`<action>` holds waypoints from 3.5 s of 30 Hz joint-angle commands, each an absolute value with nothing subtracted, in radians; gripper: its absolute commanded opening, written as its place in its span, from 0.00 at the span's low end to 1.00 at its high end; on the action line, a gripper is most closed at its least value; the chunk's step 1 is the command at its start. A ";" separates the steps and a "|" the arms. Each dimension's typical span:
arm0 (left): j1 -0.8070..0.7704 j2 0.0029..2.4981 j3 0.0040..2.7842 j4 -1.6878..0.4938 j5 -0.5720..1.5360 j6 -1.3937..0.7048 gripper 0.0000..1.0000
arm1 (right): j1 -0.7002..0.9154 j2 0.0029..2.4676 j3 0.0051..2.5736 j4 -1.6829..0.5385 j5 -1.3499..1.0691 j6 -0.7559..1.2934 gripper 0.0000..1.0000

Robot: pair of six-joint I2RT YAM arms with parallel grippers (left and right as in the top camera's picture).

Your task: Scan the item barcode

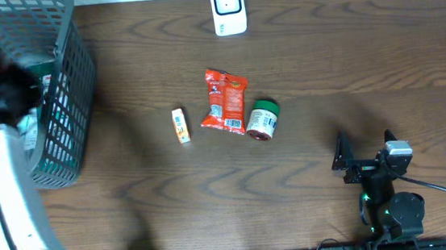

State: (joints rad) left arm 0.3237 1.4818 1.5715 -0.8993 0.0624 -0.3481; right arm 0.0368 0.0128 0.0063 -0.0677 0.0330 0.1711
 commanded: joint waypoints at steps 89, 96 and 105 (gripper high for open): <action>-0.384 1.718 1.660 -1.499 -0.599 -0.704 0.07 | 0.030 0.013 0.005 -0.072 0.032 0.160 0.99; -0.244 1.718 1.660 -1.364 -0.510 -0.578 0.07 | 0.030 0.013 0.005 -0.072 0.032 0.160 0.99; -0.164 1.712 1.681 -1.237 -0.380 -0.402 0.07 | 0.030 0.013 0.005 -0.072 0.032 0.160 0.99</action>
